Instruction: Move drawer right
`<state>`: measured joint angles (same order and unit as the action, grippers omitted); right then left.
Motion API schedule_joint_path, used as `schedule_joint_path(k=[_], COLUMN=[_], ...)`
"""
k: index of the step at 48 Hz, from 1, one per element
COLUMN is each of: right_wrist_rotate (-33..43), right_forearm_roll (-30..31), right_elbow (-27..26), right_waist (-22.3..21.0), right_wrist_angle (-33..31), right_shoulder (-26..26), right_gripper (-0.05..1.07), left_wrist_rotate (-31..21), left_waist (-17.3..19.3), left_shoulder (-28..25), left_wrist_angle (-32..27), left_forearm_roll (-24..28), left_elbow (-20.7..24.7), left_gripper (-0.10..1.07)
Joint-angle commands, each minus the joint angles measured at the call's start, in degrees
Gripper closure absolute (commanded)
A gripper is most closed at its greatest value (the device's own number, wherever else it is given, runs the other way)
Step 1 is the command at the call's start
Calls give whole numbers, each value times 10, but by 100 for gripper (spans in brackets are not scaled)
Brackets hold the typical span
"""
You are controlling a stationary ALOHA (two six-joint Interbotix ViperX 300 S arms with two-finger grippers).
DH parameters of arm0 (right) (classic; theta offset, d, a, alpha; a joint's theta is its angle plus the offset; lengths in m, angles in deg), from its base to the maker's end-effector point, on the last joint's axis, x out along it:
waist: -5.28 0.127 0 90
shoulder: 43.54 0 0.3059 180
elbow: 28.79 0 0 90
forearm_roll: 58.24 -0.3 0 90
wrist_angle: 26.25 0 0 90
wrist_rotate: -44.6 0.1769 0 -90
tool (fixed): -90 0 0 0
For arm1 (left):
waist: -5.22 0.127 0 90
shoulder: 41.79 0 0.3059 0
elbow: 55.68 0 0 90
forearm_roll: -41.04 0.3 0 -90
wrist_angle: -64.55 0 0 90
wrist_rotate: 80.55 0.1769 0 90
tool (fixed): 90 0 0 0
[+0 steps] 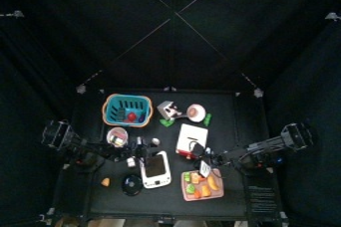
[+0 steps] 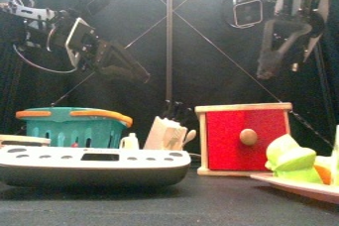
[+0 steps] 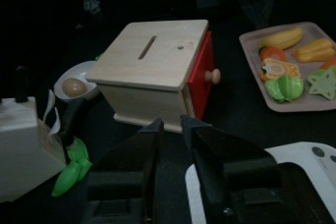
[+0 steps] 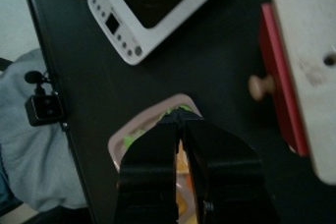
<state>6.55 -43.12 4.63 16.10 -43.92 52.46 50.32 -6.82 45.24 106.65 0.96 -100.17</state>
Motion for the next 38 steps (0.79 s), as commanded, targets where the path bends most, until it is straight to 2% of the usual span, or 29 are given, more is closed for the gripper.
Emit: schedule_joint_path(k=[1, 13, 28, 32, 38], right_wrist_rotate=[1, 0, -3, -3, -6], right_forearm_roll=[13, 33, 60, 61, 62], right_elbow=[-33, -98, -160, -179, -200], right_waist=[-17, -79, -145, -161, -159], right_wrist_angle=[6, 4, -7, -33, -95], right_shoulder=[-9, -54, -121, -142, -170], right_gripper=[62, 62, 62, 62, 62], left_wrist_rotate=[-1, -1, -1, -1, -1], left_waist=[1, 1, -4, -5, -9], left_shoulder=[25, 41, 42, 42, 42], left_wrist_angle=[6, 6, 6, 4, 3], left_forearm_roll=[-8, -69, -80, -80, -79], left_elbow=[1, -14, -30, -32, -33], left_gripper=[48, 53, 53, 53, 53])
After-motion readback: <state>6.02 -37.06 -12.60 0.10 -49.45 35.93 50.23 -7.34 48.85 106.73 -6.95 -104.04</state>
